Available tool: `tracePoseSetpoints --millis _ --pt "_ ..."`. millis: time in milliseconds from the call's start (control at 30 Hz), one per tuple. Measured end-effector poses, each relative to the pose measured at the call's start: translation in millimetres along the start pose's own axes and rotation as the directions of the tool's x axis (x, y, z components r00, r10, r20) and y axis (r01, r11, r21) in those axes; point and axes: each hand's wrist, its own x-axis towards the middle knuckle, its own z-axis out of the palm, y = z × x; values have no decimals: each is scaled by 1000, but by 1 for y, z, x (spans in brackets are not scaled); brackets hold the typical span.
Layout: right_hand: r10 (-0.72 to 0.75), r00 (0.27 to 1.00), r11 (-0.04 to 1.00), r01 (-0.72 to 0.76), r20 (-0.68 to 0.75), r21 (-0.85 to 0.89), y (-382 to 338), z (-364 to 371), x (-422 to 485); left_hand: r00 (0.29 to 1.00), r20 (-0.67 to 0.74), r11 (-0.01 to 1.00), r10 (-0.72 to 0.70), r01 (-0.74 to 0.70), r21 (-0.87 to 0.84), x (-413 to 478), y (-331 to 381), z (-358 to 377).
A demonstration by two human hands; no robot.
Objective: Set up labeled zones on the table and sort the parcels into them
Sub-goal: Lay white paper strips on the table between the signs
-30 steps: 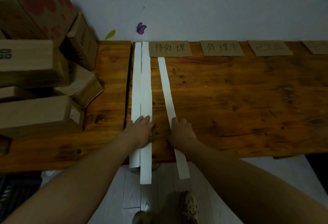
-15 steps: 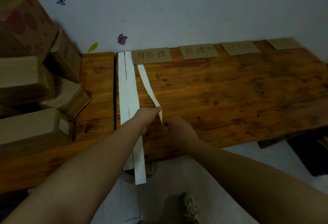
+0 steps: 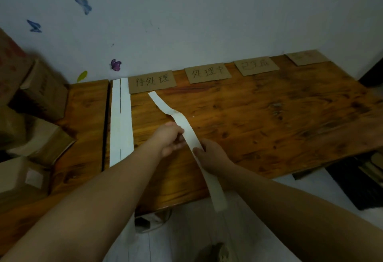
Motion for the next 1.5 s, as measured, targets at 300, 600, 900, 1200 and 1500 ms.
tracePoseSetpoints --millis 300,600,900,1200,1500 --pt "-31 998 990 38 53 -136 37 -67 42 966 -111 970 233 -239 -48 38 77 55" --pt "-13 1000 999 12 -1 -50 29 -87 97 949 -42 950 312 -311 18 88 147 65" --pt "93 996 995 -93 6 20 -3 -91 154 902 -100 904 419 -404 140 165 197 47" --pt "79 974 996 -85 213 17 36 -70 176 918 -79 737 388 -257 626 226 129 49" --pt "-42 924 923 182 380 -339 58 -58 156 945 87 91 315 -121 988 229 62 51"
